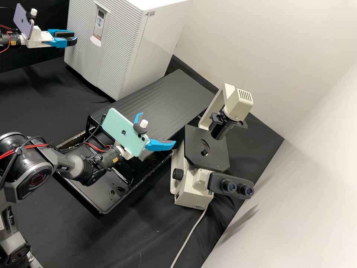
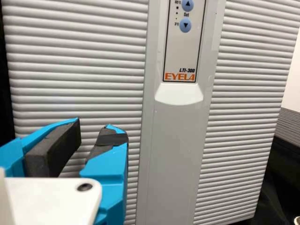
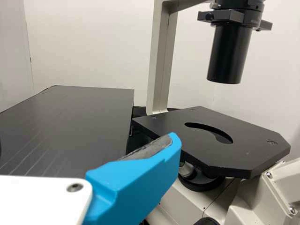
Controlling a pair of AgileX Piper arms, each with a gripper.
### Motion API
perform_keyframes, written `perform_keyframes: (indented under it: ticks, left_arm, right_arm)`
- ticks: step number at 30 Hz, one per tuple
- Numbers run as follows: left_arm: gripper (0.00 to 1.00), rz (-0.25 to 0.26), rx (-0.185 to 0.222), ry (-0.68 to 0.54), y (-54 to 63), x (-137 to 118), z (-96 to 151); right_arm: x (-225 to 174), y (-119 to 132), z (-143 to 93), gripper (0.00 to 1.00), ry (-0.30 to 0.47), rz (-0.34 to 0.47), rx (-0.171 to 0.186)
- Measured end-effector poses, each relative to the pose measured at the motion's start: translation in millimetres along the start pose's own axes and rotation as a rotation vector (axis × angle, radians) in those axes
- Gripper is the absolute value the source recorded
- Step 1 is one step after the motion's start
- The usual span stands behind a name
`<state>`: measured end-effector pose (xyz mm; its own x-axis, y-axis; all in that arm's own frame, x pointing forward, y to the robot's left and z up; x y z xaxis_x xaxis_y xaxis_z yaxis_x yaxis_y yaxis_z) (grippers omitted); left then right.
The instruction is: Open the incubator door
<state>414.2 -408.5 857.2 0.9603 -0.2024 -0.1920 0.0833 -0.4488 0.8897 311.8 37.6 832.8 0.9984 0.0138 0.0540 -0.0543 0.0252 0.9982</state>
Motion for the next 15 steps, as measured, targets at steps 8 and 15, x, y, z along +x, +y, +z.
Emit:
perform_keyframes:
  ticks: [8, 15]
  left_arm:
    - [1.0, -0.009, 0.001, 0.008, -4.1, -6, 6]
    - [1.0, -0.014, -0.028, 0.048, -7.4, -11, 5]
  right_arm:
    - [0, 0, 0, 1.0, 0.0, 0.0, 0.0]
    - [0, 0, 0, 1.0, 0.0, 0.0, 0.0]
